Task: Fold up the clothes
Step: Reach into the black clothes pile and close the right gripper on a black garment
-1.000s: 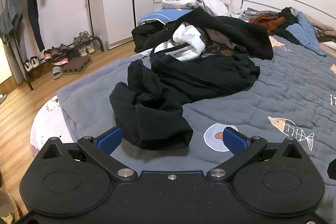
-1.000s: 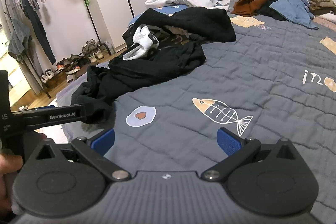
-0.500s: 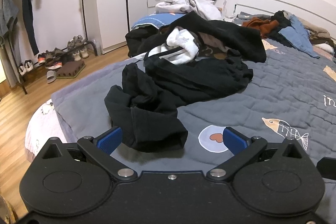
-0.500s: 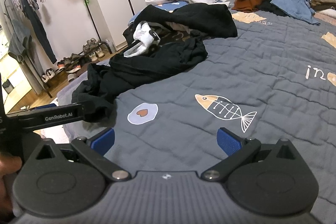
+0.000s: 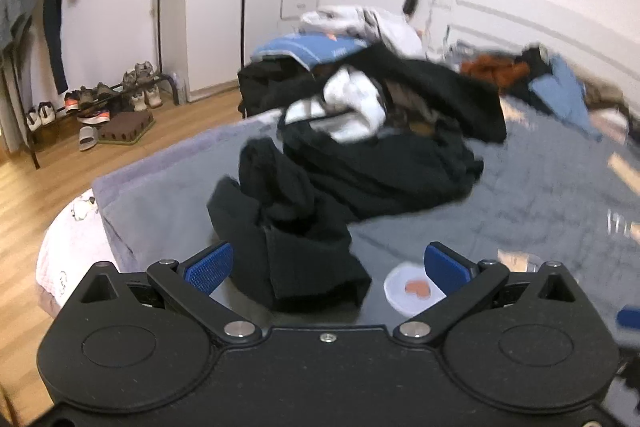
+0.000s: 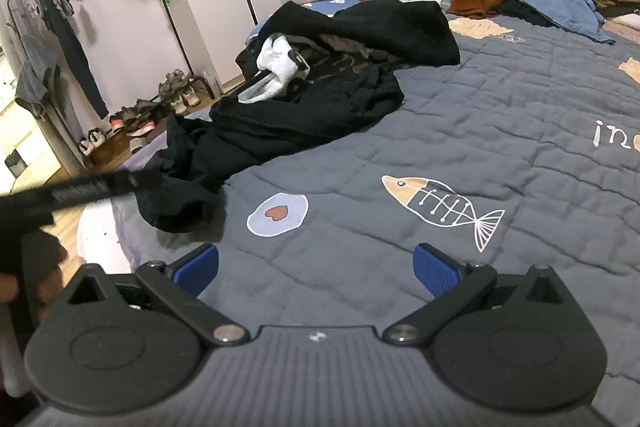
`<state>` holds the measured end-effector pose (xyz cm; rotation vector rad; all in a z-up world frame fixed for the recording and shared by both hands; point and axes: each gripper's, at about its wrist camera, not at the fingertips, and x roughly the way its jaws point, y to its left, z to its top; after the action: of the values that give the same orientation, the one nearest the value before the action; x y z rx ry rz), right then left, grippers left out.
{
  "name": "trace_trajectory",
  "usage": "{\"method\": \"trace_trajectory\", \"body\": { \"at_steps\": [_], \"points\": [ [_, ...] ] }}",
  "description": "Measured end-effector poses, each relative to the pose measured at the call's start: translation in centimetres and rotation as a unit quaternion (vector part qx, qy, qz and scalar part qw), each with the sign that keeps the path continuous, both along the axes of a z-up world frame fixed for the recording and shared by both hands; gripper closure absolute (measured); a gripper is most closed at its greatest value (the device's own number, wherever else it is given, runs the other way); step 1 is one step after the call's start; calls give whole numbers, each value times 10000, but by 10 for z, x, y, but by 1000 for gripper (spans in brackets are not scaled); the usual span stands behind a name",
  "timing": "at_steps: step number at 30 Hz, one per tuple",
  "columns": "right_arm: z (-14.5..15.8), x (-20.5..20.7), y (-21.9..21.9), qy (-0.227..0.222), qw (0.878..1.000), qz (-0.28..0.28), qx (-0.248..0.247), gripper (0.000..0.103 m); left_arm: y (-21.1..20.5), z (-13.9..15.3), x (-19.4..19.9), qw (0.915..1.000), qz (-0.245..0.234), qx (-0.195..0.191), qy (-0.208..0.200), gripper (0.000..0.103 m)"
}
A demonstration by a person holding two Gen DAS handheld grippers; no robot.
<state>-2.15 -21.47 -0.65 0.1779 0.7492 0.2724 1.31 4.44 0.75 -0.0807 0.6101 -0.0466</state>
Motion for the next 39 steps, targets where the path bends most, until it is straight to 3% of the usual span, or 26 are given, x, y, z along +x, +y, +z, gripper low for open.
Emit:
{"method": "trace_trajectory", "body": {
  "at_steps": [8,15,22,27,33,39],
  "points": [
    [-2,13,12,-339,9993,149,-3,0,24,12,23,9994,307,-65,-142,0],
    [8,34,52,-584,9950,794,-185,0,47,23,34,9975,539,-386,-238,0],
    [-3,57,98,-261,9916,1264,-57,0,56,31,36,9963,682,-387,-350,0],
    [-17,69,127,-213,9871,1584,70,0,68,33,38,9944,782,-652,-289,0],
    [-38,85,152,-161,9852,1702,109,0,80,31,41,9928,861,-797,-233,0],
    [-61,102,168,170,9858,1672,35,3,88,27,43,9886,994,-1131,-95,0]
  ]
}}
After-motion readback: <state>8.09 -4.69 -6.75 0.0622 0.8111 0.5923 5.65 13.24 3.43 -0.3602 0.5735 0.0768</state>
